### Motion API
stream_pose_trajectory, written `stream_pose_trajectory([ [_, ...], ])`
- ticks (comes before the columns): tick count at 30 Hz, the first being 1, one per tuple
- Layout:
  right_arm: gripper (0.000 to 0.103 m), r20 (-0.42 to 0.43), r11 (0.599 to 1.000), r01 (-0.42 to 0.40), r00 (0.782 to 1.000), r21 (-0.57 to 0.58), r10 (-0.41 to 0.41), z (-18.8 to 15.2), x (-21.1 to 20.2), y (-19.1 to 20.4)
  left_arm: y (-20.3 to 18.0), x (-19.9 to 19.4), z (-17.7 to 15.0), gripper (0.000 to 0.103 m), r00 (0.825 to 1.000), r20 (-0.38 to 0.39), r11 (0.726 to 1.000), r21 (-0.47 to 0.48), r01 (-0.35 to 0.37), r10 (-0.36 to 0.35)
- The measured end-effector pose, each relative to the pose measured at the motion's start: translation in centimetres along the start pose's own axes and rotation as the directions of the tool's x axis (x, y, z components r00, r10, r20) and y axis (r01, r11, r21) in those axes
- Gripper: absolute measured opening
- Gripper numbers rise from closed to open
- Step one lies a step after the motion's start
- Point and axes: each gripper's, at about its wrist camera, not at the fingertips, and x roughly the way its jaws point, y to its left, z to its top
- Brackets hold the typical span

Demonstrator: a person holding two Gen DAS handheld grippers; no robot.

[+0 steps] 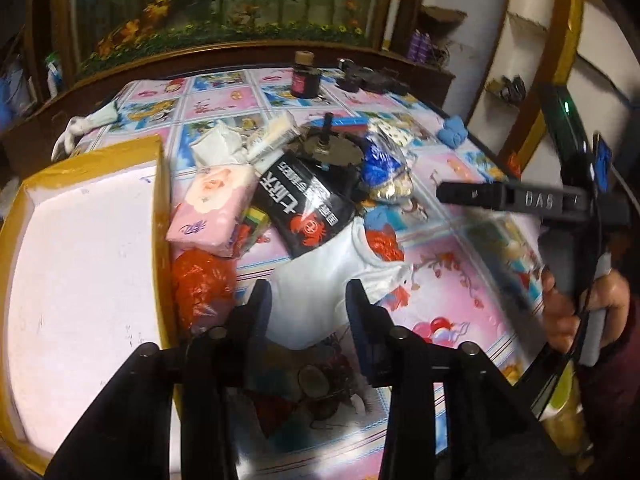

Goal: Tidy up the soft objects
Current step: 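Grasp the white cloth with blue sock with the left tool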

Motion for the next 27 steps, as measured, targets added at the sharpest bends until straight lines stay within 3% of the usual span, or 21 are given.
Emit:
stream_pose_trajectory([
  [4,0.102,-0.013,0.999,-0.02,1.0,0.031,0.02,0.5,0.4,-0.6,-1.7,1.8,-0.1,0.041,0.997,-0.044,0.986,0.161,-0.052,0.059],
  [9,0.102,-0.018,0.999,-0.014,1.0,0.046,0.014,0.6,0.8,-1.2,-1.8,4.4,-0.2,0.049,0.99,-0.118,0.976,0.211,-0.053,0.079],
  [11,0.102,-0.024,0.998,-0.028,0.999,0.051,0.029,0.6,1.2,-1.2,-1.6,4.5,0.0,0.048,0.991,-0.117,0.981,0.19,-0.043,0.067],
  [14,0.102,-0.033,0.996,-0.069,0.997,0.054,0.071,0.4,1.7,-0.9,-0.8,4.1,0.3,0.014,0.993,-0.114,0.993,0.12,-0.007,0.021],
  [15,0.102,-0.04,0.995,-0.087,0.995,0.047,0.089,0.2,1.9,-0.6,-0.4,3.9,0.4,0.012,0.994,-0.111,0.996,0.088,0.007,0.003],
  [19,0.098,-0.095,0.991,-0.136,0.986,-0.014,0.134,-0.6,3.3,1.9,1.4,2.6,0.3,0.009,0.997,-0.073,0.999,-0.021,0.027,-0.029],
  [22,0.089,-0.144,0.985,-0.167,0.977,-0.052,0.158,-1.4,4.6,4.1,2.6,0.4,0.1,0.009,0.997,-0.017,0.993,-0.093,0.069,-0.071],
  [27,0.087,-0.136,0.985,-0.134,0.984,-0.106,0.119,-1.3,5.5,6.7,4.4,-2.7,0.1,0.009,0.994,0.064,0.982,-0.161,0.102,-0.093],
])
